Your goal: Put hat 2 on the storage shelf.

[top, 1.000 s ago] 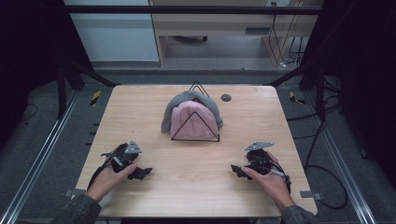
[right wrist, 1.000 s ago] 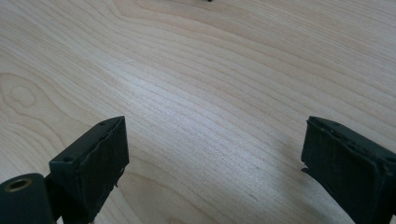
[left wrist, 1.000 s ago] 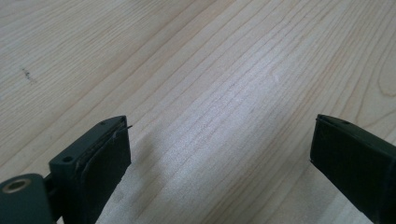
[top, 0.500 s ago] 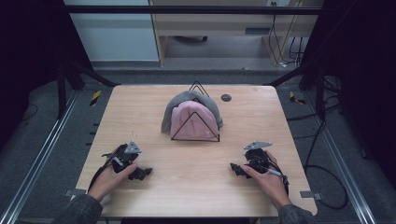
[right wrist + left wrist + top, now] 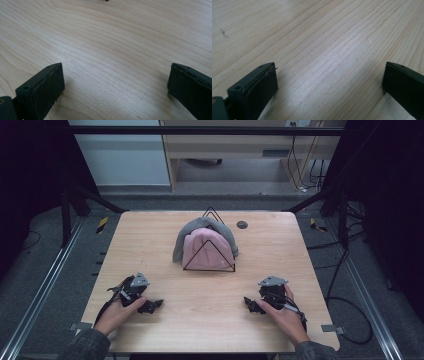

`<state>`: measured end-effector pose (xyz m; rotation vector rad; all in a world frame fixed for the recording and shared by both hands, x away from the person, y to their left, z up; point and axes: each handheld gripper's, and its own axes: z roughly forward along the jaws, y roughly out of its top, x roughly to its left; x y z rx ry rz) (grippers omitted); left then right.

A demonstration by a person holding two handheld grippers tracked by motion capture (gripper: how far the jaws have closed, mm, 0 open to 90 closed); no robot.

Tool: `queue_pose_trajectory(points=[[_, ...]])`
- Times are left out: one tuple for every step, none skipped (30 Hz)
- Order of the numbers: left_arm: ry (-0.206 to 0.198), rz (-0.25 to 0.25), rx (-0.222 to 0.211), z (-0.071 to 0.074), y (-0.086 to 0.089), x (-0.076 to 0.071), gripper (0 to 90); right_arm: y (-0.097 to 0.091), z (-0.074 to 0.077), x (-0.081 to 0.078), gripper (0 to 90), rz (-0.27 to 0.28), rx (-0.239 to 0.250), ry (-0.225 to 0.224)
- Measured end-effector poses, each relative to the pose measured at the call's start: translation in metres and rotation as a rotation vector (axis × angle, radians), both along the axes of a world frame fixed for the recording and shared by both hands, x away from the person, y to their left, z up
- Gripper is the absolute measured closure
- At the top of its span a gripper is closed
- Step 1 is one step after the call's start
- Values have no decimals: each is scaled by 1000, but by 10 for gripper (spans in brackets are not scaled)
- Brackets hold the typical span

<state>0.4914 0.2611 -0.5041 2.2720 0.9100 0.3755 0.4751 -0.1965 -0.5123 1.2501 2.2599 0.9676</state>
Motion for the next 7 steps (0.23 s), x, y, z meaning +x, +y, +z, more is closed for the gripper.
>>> queue_pose_trajectory(points=[[-2, -1, -1, 0, 0, 0, 0, -1, 0, -1, 11, 4, -2, -2], [-3, 1, -5, 0, 0, 0, 0, -1, 0, -1, 12, 5, -5, -2], [-3, 3, -5, 0, 0, 0, 0, -2, 0, -2, 13, 2, -4, -3], [-3, 4, -7, 0, 0, -1, 0, -2, 0, -3, 13, 3, -5, -4], [-2, 3, -8, 0, 0, -1, 0, -2, 0, -3, 13, 0, -6, -3], [-3, 1, -8, 0, 0, -1, 0, -2, 0, -3, 13, 0, -5, -2], [-3, 0, -8, -1, 1, -1, 0, -2, 0, -3, 10, 0, -5, -2]])
